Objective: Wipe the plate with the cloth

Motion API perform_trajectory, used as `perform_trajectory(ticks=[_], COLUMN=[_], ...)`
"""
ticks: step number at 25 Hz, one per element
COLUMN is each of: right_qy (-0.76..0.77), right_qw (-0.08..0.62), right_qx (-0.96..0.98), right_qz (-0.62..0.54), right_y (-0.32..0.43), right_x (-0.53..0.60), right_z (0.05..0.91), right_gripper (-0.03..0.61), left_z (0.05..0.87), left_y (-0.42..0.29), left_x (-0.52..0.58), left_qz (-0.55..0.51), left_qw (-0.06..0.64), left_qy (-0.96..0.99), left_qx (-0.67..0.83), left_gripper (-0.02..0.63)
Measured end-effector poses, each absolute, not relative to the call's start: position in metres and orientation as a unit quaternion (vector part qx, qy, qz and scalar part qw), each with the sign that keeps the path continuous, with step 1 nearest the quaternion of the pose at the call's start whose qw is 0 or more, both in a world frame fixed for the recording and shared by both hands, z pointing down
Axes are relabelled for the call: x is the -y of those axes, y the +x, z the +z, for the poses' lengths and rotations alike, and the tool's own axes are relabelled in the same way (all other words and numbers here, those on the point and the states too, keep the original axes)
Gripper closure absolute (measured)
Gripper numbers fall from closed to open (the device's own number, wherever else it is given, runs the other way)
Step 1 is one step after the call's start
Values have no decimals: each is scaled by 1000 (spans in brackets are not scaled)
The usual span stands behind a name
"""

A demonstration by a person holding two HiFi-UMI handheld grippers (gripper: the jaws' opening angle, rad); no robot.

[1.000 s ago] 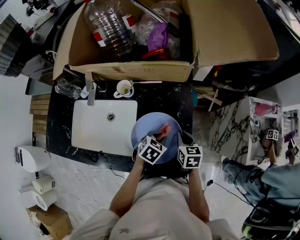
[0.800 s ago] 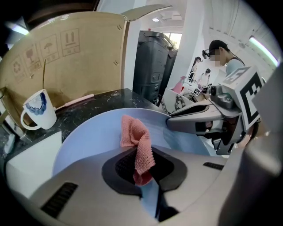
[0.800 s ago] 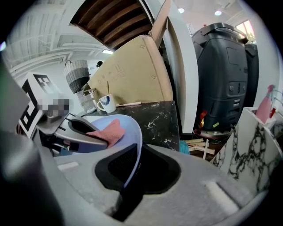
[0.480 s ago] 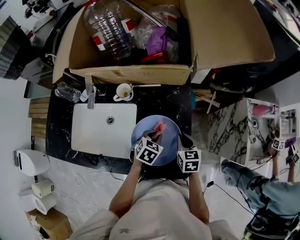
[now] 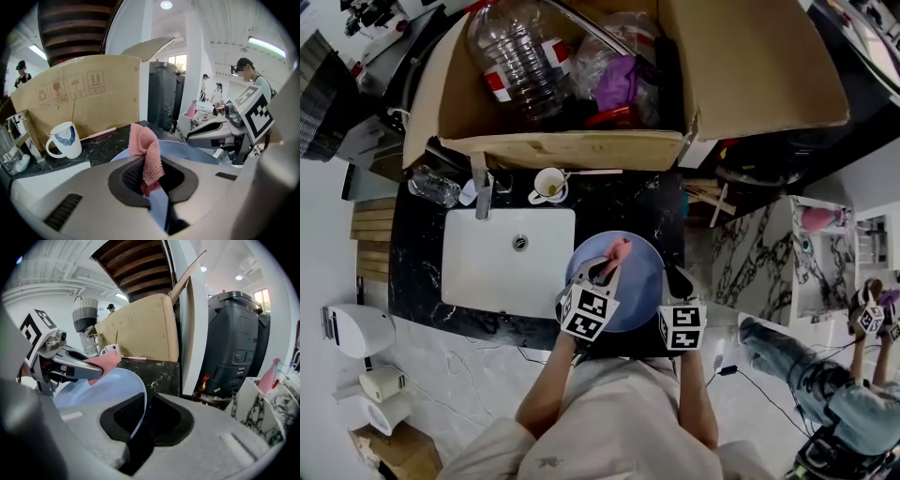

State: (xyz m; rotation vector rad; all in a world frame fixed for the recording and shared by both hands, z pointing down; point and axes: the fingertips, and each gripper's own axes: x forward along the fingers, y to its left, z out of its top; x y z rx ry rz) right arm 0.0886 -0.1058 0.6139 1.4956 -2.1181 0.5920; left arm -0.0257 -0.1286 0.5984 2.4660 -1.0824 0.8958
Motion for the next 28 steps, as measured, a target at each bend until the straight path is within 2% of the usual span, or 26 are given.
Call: perform_trajectory(ticks=[28], right_qy=[564], right_qw=[216], right_qx=[787], right_qz=[126], right_y=[54], right_x=[91], right_z=[547], right_gripper=[537], left_z=[551], left_y=[-43], left_x=[120], left_qz=[203], left_qw=[88], left_qy=[903], left_qx=[369], left_gripper=[580])
